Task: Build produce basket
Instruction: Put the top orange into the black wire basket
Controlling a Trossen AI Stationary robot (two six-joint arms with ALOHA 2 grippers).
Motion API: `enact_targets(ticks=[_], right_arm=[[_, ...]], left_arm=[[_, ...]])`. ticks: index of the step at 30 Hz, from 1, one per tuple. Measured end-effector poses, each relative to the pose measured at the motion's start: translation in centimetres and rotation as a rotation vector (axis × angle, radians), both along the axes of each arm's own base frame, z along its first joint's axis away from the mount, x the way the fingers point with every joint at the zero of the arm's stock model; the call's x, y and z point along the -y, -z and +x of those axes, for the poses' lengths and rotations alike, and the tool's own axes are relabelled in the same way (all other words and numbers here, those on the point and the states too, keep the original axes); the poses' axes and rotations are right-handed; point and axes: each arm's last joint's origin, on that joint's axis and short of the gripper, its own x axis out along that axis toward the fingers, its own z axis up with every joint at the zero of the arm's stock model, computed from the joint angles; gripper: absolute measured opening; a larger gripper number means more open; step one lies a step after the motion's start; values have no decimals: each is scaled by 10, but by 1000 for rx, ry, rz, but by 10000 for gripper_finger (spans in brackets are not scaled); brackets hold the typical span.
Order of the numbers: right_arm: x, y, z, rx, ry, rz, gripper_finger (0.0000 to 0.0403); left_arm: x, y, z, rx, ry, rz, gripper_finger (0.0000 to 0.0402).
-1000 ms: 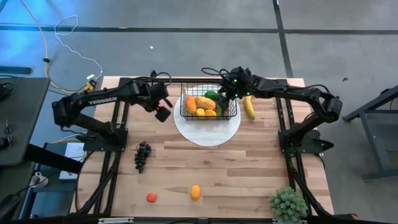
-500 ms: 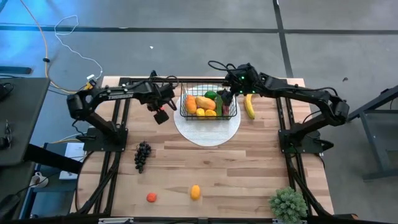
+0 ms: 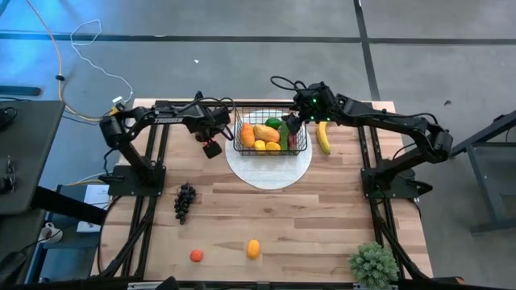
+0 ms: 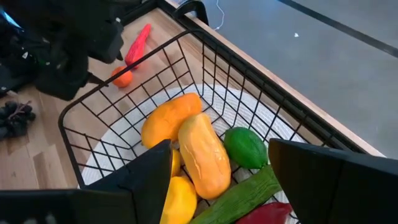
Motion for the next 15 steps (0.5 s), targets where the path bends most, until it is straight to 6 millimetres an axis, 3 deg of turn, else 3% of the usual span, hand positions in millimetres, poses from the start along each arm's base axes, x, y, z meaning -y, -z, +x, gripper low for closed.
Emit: enact_targets(ticks=[6, 15], right_arm=[[1, 0, 0, -7, 23, -13, 248], [1, 0, 0, -2, 39, -2, 248]], left_arm=[[-5, 12, 3, -17, 10, -11, 274], [-7, 14, 5, -3, 9, 0, 236]])
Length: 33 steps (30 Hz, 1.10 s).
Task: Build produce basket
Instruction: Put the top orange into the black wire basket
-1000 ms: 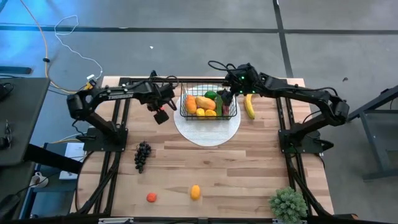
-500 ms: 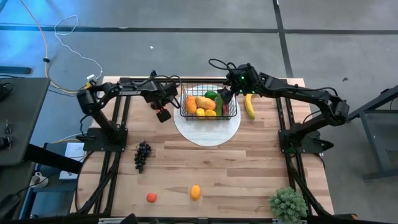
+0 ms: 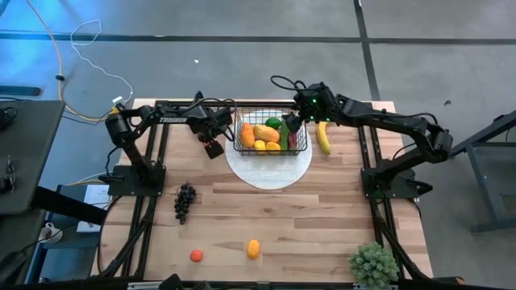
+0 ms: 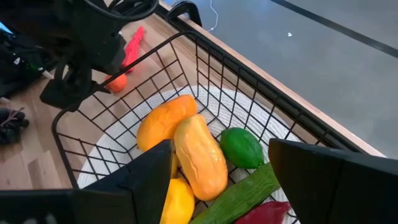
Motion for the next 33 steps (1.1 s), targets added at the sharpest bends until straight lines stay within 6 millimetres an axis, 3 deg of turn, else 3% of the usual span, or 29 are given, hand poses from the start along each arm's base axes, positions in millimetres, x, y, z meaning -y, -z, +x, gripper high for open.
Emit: enact_targets(ticks=[15, 21, 27, 33], right_arm=[[0, 0, 0, 7, 25, 12, 248], [0, 0, 0, 8, 26, 14, 248], [0, 0, 0, 9, 27, 16, 248], [0, 0, 0, 18, 37, 32, 248]], left_arm=[[1, 10, -1, -18, 1, -31, 178], [4, 5, -3, -7, -4, -38, 150], [9, -16, -8, 59, -30, -17, 132], [19, -54, -17, 230, -97, 34, 130]])
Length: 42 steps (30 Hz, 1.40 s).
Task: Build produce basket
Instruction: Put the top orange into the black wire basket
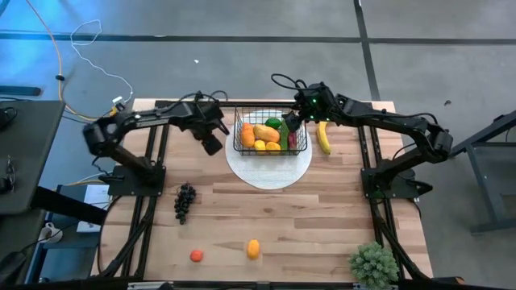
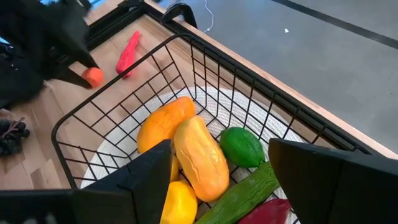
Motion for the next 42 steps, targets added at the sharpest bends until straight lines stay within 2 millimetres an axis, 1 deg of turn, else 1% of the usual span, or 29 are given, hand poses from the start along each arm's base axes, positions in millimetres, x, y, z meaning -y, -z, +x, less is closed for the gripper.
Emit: enact_targets(ticks=[4, 9, 13, 17, 25, 29, 34, 37, 39, 42], right_arm=[[0, 0, 0, 0, 7, 0, 248], [0, 0, 0, -1, 22, -3, 248], [1, 0, 0, 0, 44, -1, 248], [1, 0, 0, 2, 57, 1, 248], [1, 0, 0, 2, 58, 1, 248], [-2, 0, 1, 2, 48, 1, 248], [-7, 0, 4, 1, 28, -1, 248], [-8, 0, 4, 1, 23, -1, 248], [-9, 0, 5, 1, 23, 1, 248], [-10, 1, 4, -7, 21, 4, 248]], left_arm=[[9, -31, -6, 184, -48, 53, 129], [20, -66, -7, 402, -15, 201, 129], [28, -83, 0, 554, 44, 265, 129], [34, -91, 12, 655, 98, 309, 131], [36, -94, 40, 788, 171, 375, 161], [32, -84, 50, 768, 190, 366, 172], [31, -65, 58, 729, 208, 242, 182], [29, -56, 63, 709, 219, 203, 194], [27, -50, 65, 682, 219, 204, 206], [25, -47, 66, 655, 201, 230, 225]])
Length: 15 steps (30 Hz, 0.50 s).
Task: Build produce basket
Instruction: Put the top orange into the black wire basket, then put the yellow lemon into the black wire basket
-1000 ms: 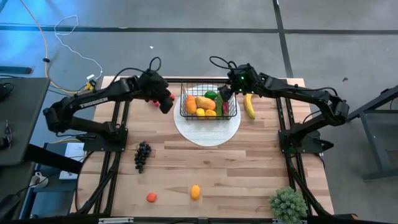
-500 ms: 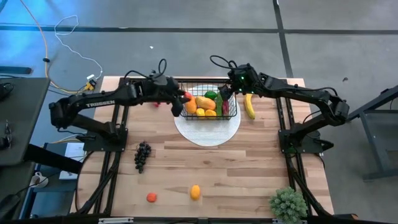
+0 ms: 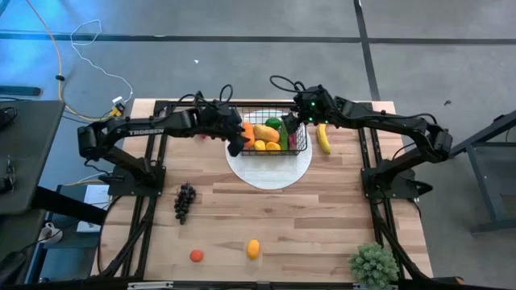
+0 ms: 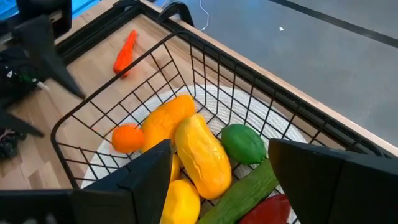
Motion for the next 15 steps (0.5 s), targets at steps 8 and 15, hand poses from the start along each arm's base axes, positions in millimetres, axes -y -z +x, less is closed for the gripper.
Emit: enact_targets(ticks=[8, 15], right_arm=[[-10, 2, 3, -17, -14, 30, 248], [-35, 2, 13, -8, -89, 46, 248]], left_arm=[[-1, -9, -8, 0, -32, -3, 244], [8, -34, -22, -58, -14, -15, 239]])
